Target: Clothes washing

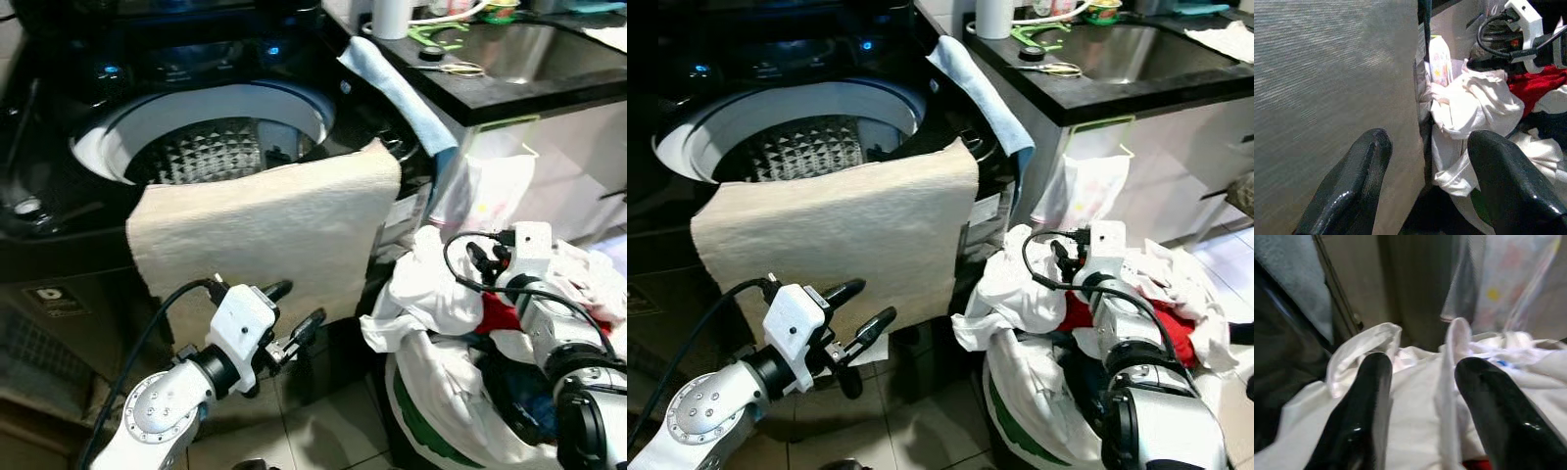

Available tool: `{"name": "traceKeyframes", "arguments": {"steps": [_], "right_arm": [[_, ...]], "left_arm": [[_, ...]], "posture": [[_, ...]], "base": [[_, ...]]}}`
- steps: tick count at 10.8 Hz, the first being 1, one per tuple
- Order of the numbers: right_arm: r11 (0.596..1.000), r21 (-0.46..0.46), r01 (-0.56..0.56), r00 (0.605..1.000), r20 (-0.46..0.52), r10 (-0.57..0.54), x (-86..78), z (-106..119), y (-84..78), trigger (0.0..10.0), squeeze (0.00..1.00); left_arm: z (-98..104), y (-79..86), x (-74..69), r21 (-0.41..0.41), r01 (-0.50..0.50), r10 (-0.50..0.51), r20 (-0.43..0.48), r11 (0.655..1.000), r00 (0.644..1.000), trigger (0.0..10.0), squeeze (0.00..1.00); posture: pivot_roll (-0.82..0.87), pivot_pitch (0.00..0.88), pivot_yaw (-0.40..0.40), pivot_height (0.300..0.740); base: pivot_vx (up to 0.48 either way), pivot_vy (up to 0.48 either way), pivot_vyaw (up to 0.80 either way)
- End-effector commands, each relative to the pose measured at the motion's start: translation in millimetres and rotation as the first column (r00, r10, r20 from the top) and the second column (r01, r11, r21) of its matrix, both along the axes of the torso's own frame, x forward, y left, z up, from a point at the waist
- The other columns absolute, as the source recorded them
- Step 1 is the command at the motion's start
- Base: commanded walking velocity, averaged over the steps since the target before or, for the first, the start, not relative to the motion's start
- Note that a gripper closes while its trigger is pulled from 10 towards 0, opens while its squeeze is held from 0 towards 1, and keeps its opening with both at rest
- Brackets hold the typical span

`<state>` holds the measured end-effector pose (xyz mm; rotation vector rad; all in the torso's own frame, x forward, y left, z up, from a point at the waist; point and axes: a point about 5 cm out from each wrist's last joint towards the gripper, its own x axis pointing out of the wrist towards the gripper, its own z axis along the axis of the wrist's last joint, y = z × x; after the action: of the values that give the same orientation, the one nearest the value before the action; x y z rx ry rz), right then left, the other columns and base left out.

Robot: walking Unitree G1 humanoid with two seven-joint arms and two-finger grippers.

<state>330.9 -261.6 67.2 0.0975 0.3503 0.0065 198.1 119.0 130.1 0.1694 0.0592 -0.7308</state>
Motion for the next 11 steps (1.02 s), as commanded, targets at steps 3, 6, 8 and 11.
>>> {"name": "traceKeyframes", "arguments": {"steps": [3, 6, 8, 11], "right_arm": [[0.999, 0.038, -0.015, 0.987, -0.161, 0.021, -0.4, -6.2, 0.8, 10.0, 1.0], [1.0, 0.018, 0.005, 0.974, -0.225, -0.001, -3.0, -8.9, -3.2, 10.0, 0.0], [1.0, -0.009, 0.029, 0.975, -0.222, -0.03, -3.2, -7.8, -6.8, 1.5, 0.0], [1.0, -0.012, 0.028, 0.977, -0.212, -0.03, -2.3, -6.4, -6.7, 0.0, 0.0]], "left_arm": [[4.9, 1.0, -0.5, 0.015, 0.009, -0.009, 0.006, 1.0, 1.0, 10.0, 0.0], [5.3, 1.2, -1.5, 0.011, 0.016, -0.016, -0.003, 1.0, 1.0, 10.0, 0.0], [5.6, 1.3, -0.8, 0.012, 0.016, -0.016, -0.002, 1.0, 1.0, 10.0, 0.0], [5.0, 0.6, -0.2, 0.012, 0.019, -0.019, -0.005, 1.0, 1.0, 10.0, 0.0]], "posture": [[0.05, 0.025, 0.031, 0.719], [0.04, 0.025, 0.033, 0.719], [0.04, 0.024, 0.035, 0.719], [0.04, 0.025, 0.038, 0.719]], "base": [[0.0, 0.0, 0.0], [0.0, 0.0, 0.0], [0.0, 0.0, 0.0], [0.0, 0.0, 0.0]]}}
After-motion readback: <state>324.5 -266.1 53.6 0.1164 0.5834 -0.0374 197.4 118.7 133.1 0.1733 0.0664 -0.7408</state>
